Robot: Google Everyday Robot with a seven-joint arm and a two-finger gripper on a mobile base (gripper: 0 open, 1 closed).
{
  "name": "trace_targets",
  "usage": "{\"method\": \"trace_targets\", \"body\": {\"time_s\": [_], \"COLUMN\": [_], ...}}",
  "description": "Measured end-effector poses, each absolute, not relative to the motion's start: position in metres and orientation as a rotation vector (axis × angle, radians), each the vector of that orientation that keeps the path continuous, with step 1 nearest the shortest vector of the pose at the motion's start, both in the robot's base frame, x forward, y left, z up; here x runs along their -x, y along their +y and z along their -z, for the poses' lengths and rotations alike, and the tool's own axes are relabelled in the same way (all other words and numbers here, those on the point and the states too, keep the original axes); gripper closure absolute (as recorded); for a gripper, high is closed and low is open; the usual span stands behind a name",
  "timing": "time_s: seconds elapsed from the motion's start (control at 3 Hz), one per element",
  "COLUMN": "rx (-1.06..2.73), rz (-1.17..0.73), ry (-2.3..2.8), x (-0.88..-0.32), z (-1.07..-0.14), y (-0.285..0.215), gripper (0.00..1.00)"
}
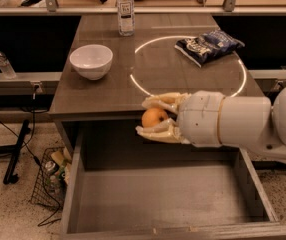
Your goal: Pick orange from top drawer and place on counter
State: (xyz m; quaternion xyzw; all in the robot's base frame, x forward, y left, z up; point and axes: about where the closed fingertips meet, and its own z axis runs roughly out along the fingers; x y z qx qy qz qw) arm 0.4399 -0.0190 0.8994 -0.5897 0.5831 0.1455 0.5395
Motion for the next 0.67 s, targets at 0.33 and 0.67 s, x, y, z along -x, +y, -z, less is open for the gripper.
{"method": "trace_targets", "body": {"time_s": [0.33, 0.67], "rx": [1.404, 1.412], "rz": [-0.318, -0.332], "ry": [1.286, 1.202], "x": [-0.472, -0.515], "z": [-0.941, -0.967], "y": [-0.011, 0.011], "gripper": [1.0, 1.0]}}
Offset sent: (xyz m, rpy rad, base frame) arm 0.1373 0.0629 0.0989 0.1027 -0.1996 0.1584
